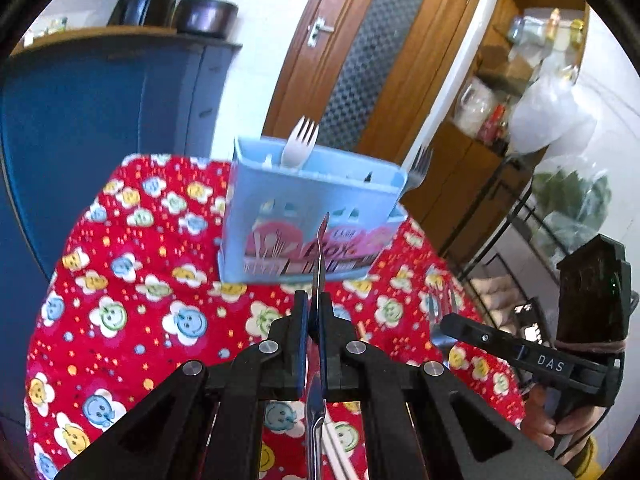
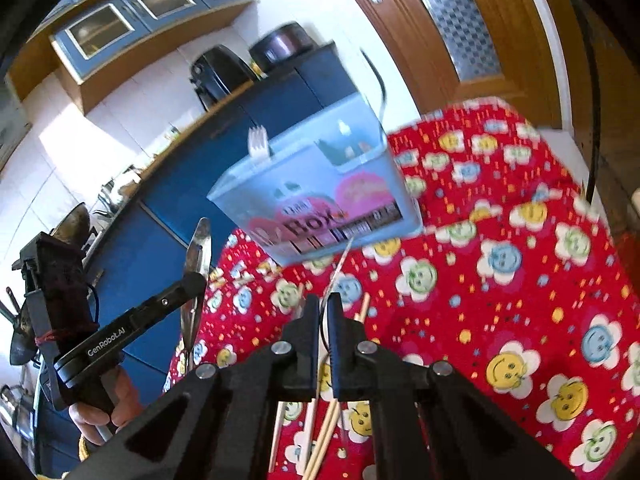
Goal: Organize utensils
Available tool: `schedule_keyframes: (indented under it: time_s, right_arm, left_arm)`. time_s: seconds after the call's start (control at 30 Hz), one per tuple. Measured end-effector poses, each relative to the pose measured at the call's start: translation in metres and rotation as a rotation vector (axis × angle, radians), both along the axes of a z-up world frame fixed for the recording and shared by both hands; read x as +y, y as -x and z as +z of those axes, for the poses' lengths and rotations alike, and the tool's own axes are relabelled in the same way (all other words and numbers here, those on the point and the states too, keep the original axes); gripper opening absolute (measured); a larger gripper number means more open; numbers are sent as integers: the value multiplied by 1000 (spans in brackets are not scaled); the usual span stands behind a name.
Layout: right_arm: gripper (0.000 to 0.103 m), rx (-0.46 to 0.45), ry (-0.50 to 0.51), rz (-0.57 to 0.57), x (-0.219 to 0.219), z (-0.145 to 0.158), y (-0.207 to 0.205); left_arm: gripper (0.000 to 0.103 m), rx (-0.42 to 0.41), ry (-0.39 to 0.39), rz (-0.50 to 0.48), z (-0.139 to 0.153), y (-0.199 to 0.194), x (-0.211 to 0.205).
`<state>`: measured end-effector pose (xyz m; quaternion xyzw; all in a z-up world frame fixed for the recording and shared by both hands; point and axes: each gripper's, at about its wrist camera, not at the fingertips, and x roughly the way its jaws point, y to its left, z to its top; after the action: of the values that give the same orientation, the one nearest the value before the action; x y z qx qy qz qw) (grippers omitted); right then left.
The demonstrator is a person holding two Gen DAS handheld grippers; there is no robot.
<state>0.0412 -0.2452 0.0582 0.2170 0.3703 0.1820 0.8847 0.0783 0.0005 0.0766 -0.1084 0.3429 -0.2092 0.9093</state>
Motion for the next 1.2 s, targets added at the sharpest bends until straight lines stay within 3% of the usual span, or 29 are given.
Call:
schedule_keyframes:
  time_s: [0.2,0.6,1.2]
  right_arm:
    - [4,-104,41,-14,2,30,4]
    - [4,-173,64,-8,0,60,-11]
    - [4,-318,111,-13,3,125,-54]
  left_arm:
    - [4,-91,20,21,24,6,3]
    - [4,-176,54,57,63,-16,6]
    - [4,-306,87,217,119,-94,7]
